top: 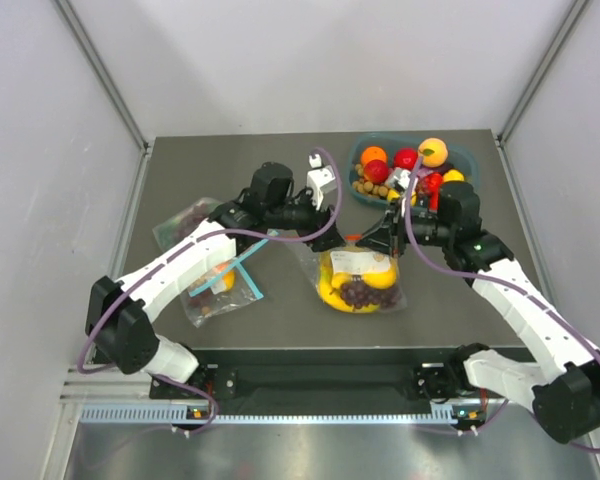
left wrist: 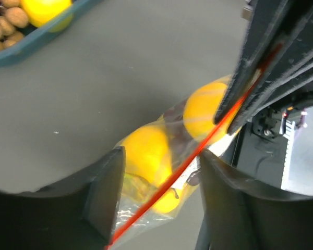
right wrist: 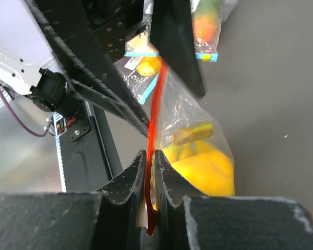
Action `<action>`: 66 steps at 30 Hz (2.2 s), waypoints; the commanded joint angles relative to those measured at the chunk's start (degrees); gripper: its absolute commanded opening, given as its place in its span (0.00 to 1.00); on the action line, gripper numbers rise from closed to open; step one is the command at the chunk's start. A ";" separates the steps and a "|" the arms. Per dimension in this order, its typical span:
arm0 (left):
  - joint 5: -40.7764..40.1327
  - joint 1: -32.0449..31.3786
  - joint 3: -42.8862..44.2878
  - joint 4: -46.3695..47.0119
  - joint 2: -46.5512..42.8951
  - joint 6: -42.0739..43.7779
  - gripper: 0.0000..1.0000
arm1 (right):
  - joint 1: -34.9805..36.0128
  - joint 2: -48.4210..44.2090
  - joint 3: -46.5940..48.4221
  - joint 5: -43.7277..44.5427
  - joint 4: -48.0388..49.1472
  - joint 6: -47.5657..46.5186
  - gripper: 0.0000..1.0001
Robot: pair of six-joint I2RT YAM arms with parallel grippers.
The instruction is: Open the zip-top bag and remove the fake food
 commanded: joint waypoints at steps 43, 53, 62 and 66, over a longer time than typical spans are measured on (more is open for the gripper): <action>14.16 4.70 -4.20 0.84 -1.16 -8.33 0.00 | -9.24 5.64 -8.60 -8.86 28.95 4.96 0.11; 12.58 5.49 3.71 2.24 2.27 -9.37 0.63 | -9.15 2.83 -8.07 -13.26 21.14 4.01 0.00; 22.16 7.17 7.40 23.67 9.66 -26.51 0.70 | -9.15 1.51 -7.98 -14.14 18.23 4.09 0.00; 22.95 6.90 8.46 23.87 11.41 -27.66 0.68 | -9.24 1.34 -8.07 -13.78 17.88 4.18 0.00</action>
